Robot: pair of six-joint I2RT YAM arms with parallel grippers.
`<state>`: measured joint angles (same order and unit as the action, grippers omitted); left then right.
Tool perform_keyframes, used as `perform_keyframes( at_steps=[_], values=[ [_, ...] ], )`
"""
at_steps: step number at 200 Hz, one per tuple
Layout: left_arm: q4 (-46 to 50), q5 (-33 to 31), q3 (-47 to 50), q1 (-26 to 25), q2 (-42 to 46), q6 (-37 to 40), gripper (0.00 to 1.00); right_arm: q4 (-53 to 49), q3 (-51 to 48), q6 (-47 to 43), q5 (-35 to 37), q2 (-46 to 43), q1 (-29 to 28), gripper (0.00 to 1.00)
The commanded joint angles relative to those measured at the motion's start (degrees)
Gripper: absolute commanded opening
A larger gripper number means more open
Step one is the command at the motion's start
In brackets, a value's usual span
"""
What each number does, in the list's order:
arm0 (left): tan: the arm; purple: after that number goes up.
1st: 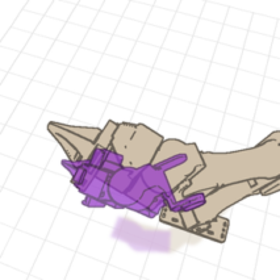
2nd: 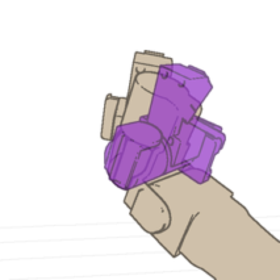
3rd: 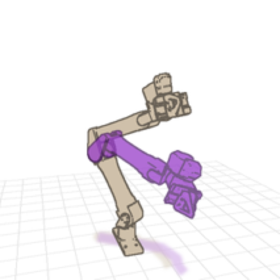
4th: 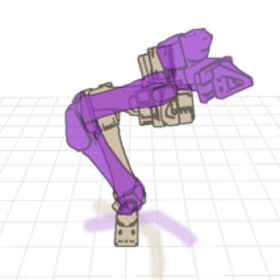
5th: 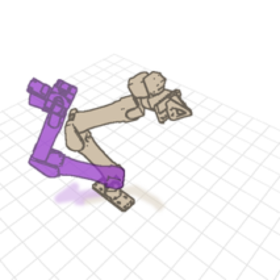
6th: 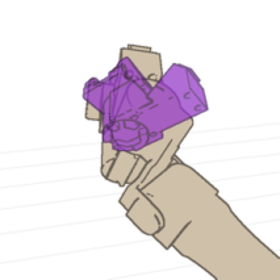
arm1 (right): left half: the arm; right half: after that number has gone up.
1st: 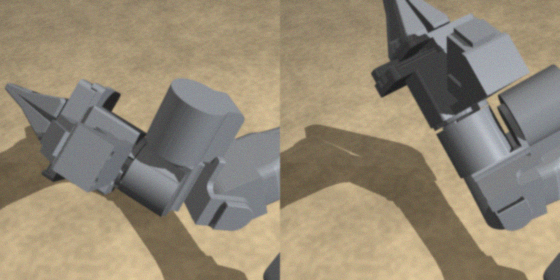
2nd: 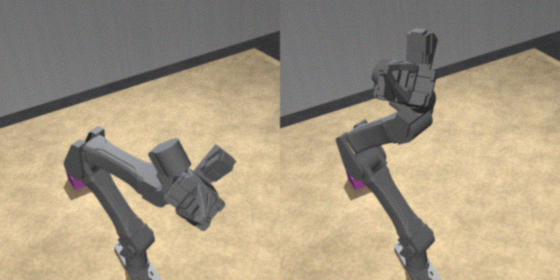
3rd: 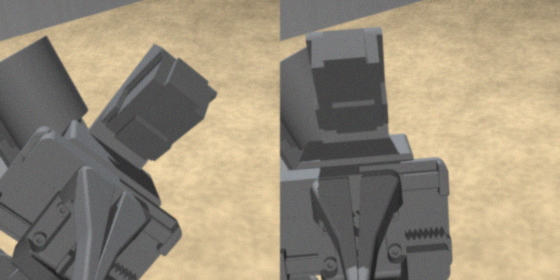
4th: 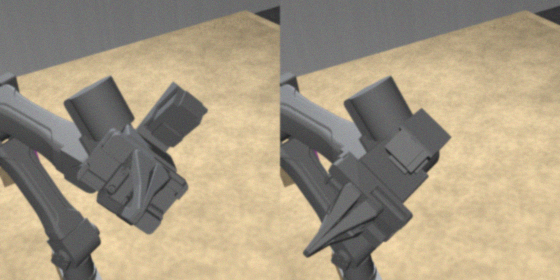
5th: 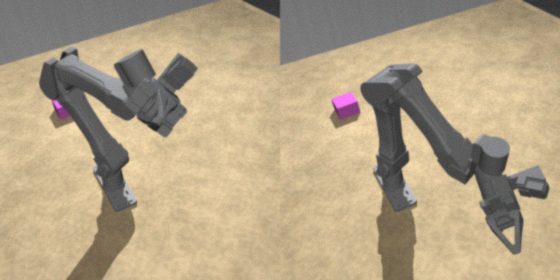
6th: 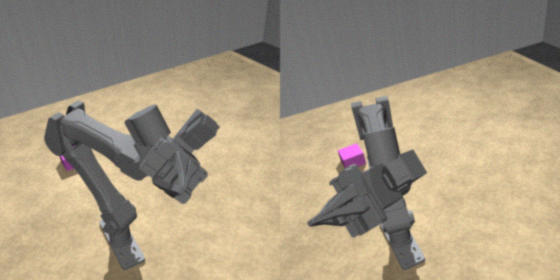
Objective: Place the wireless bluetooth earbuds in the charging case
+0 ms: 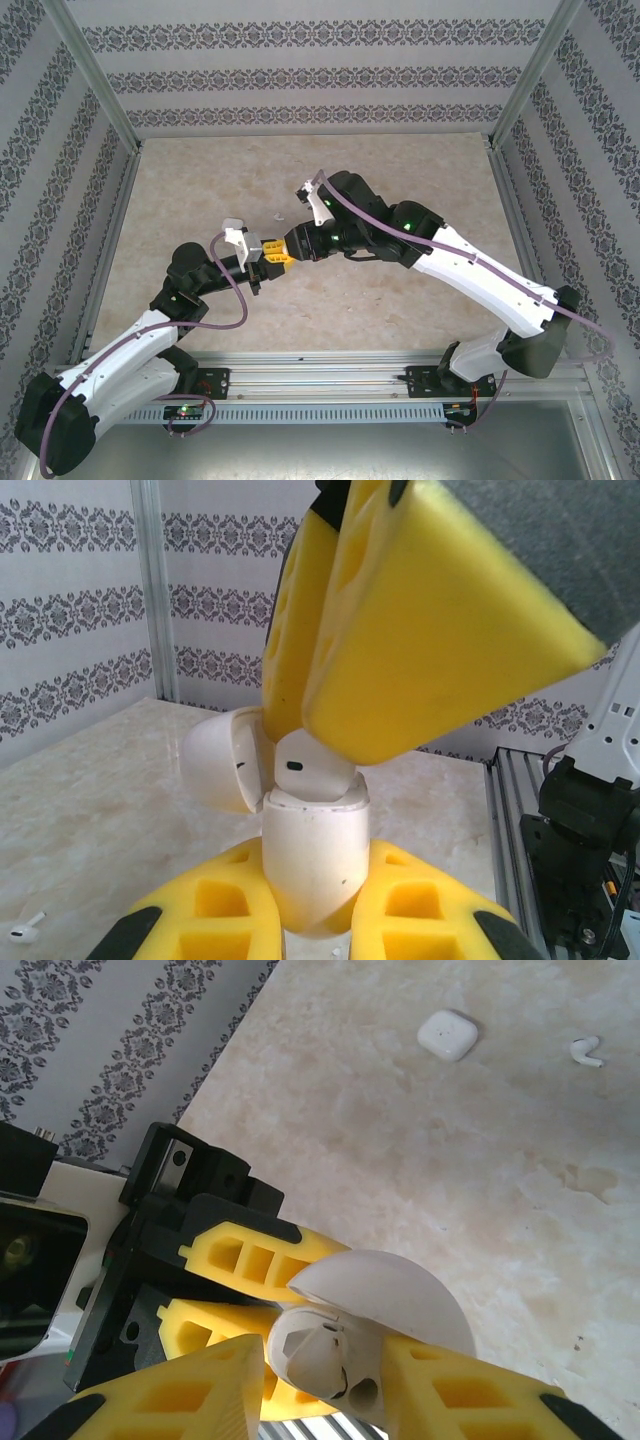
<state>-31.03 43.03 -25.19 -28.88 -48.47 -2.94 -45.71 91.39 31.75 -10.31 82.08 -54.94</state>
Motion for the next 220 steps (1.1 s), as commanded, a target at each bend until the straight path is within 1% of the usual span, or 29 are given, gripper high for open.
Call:
perform_keyframes(
  at_steps=[1, 27, 40, 61, 87, 115, 220],
  values=[
    [0.1, 2.2, 0.1, -0.6, 1.3, 2.2, 0.00, -1.3, 2.6, -0.8, 1.3, 1.3, -0.9, 0.36],
    [0.2, 2.2, -0.2, -0.6, 1.1, 2.4, 0.00, -3.6, 3.6, -1.6, 2.0, 2.2, -1.7, 0.36],
    [0.2, 2.2, -0.3, -0.6, 0.9, 2.4, 0.00, -4.8, 4.4, -1.9, 2.1, 2.9, -2.0, 0.35],
    [0.1, 2.2, -0.3, -0.6, 0.9, 2.5, 0.00, -6.8, 6.1, -2.7, 2.2, 4.2, -2.4, 0.31],
    [0.1, 2.2, -0.1, -0.6, 1.0, 2.3, 0.00, -7.9, 7.5, -3.1, 2.5, 4.8, -2.5, 0.22],
    [0.1, 2.0, 0.2, -0.6, 1.5, 2.1, 0.00, -7.6, 7.8, -3.1, 3.6, 4.0, -2.5, 0.18],
    [-0.4, 2.5, 0.3, -0.6, 1.9, 0.9, 0.00, -7.0, 7.8, -1.9, 7.3, 0.0, -2.4, 0.14]
  ],
)
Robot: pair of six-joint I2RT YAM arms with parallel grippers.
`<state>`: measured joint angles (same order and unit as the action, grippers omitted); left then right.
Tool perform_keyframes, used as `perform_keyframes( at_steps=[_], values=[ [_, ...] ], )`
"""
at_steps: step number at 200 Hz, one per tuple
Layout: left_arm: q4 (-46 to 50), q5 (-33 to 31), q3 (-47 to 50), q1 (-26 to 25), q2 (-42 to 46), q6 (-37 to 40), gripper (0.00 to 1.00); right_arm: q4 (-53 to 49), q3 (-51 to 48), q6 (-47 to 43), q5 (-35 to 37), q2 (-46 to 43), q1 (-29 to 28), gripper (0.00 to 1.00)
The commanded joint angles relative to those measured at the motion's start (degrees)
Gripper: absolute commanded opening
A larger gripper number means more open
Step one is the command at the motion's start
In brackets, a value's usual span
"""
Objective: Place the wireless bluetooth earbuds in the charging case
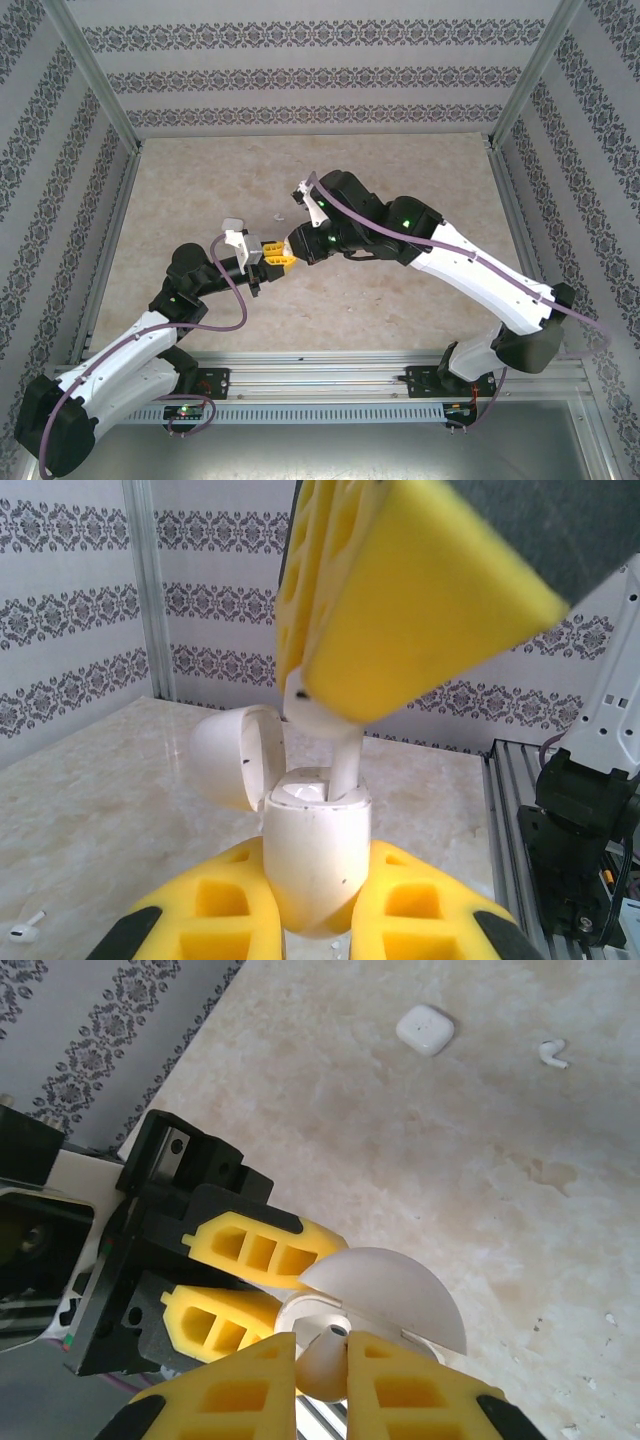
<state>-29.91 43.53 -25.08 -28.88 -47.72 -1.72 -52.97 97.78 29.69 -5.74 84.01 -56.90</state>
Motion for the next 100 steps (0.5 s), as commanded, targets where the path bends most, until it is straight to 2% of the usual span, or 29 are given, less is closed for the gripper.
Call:
perform_keyframes(
  at_steps=[1, 100],
  values=[
    [-1.5, 2.0, 0.2, -0.6, 1.1, -0.3, 0.00, 0.2, 1.5, 0.1, 2.8, -1.9, -0.5, 0.15],
    [-2.2, 2.3, 0.2, -0.6, 1.2, -1.4, 0.00, -0.4, 0.0, -0.2, 3.0, -1.9, -0.5, 0.15]
  ],
)
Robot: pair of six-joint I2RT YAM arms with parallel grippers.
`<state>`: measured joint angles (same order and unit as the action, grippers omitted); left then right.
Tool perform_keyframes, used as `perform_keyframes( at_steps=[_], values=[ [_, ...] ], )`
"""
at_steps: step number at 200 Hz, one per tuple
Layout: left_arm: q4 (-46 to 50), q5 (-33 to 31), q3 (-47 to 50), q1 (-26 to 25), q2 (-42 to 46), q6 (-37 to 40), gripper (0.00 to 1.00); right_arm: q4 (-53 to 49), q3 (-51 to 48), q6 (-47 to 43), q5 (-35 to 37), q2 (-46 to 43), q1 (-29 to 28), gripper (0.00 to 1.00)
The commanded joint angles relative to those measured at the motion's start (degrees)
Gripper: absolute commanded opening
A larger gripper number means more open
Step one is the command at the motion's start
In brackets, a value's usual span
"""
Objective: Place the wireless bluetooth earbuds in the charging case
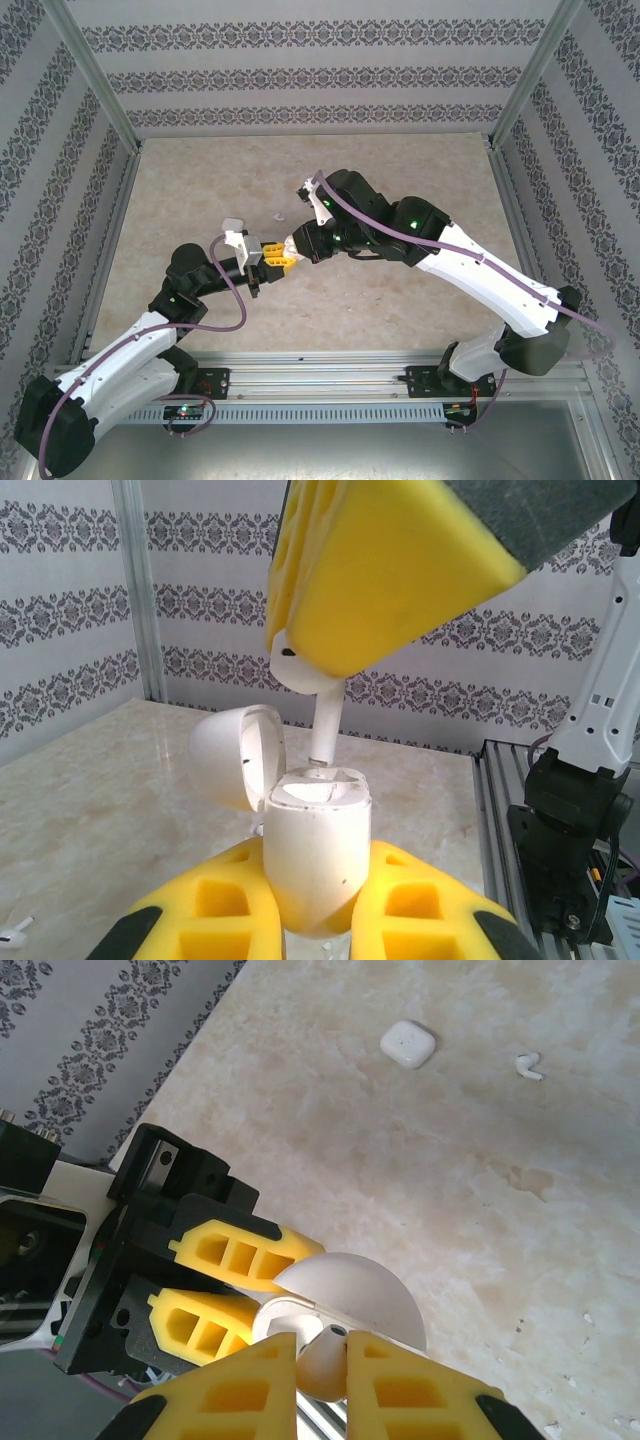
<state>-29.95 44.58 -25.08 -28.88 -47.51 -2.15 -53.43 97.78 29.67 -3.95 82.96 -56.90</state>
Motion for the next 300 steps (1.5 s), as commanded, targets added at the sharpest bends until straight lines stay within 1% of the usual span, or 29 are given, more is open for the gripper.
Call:
perform_keyframes(
  at_steps=[1, 113, 206, 283, 292, 300],
  values=[
    [-2.2, 1.2, 0.2, -0.6, 0.9, -1.0, 0.00, 0.1, -0.1, -0.1, 1.2, -0.9, -0.5, 0.15],
    [-3.1, 0.9, -0.1, -0.6, 0.5, -1.4, 0.00, 0.1, -2.0, 1.1, -1.7, -0.1, -0.5, 0.15],
    [-3.5, 0.9, -0.1, -0.6, 0.1, -2.0, 0.00, 4.6, -3.7, 4.0, -4.8, -0.5, -0.5, 0.15],
    [-3.6, 0.9, 0.4, -0.6, 0.6, -2.4, 0.00, 3.4, -3.9, 4.5, -5.2, -0.7, -0.5, 0.15],
    [-3.6, 0.9, 0.4, -0.6, 0.6, -2.4, 0.00, 3.4, -4.0, 4.7, -5.3, -0.7, -0.4, 0.15],
    [-3.7, 0.9, 0.3, -0.6, 0.6, -2.5, 0.00, 3.5, -4.0, 4.9, -5.3, -0.6, -0.5, 0.18]
  ],
)
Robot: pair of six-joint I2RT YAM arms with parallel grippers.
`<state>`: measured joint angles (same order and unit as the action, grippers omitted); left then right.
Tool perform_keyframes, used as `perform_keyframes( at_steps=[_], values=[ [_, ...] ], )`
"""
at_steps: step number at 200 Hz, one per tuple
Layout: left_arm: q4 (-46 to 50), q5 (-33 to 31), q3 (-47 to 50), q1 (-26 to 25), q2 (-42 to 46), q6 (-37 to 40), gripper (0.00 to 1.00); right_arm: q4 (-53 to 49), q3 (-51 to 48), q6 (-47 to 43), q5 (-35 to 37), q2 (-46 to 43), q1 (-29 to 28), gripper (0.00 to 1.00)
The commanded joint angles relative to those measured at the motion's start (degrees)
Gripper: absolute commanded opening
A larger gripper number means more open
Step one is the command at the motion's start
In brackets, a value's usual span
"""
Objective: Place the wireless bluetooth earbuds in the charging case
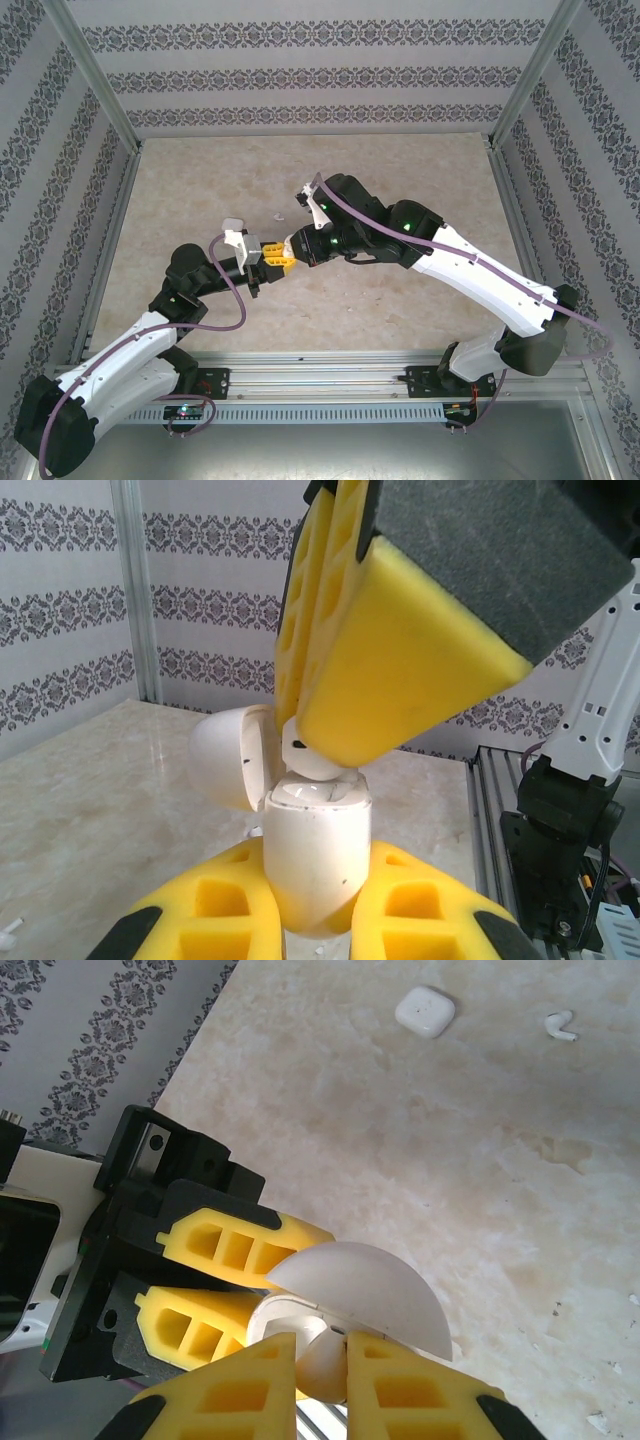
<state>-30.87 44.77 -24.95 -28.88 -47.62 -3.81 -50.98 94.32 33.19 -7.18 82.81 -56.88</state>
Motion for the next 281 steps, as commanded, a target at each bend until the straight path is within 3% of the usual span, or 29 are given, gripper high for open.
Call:
perform_keyframes(
  at_steps=[1, 39, 77, 113, 190, 239, 281],
  values=[
    [-2.7, 0.7, 0.2, -0.6, 0.7, -0.8, 0.00, 1.1, -0.5, 1.3, -2.1, -0.5, -0.5, 0.19],
    [-2.7, 0.7, 0.2, -0.6, 0.8, -0.9, 0.00, 0.7, -0.3, 2.3, -0.2, -1.2, -0.4, 0.37],
    [-2.6, 0.8, 0.3, -0.6, 0.9, -1.0, 0.00, 1.5, -1.6, 4.6, 2.6, -4.5, 0.7, 0.43],
    [-2.6, 0.9, 0.3, -0.6, 0.8, -1.1, 0.00, 2.6, -3.8, 5.7, 2.5, -6.4, 1.8, 0.43],
    [-2.7, 1.4, 0.1, -0.6, 0.7, -1.7, 0.00, -0.8, 0.7, 2.4, -1.3, -0.5, 1.2, 0.44],
    [-2.7, 1.4, 0.0, -0.6, 0.5, -1.9, 0.00, -1.2, 0.9, 2.4, 0.1, 0.3, 1.5, 0.28],
    [-2.8, 1.4, 0.0, -0.6, 0.1, -1.6, 0.00, -0.3, 0.3, 2.8, -1.0, 0.1, 1.7, 0.27]
  ],
)
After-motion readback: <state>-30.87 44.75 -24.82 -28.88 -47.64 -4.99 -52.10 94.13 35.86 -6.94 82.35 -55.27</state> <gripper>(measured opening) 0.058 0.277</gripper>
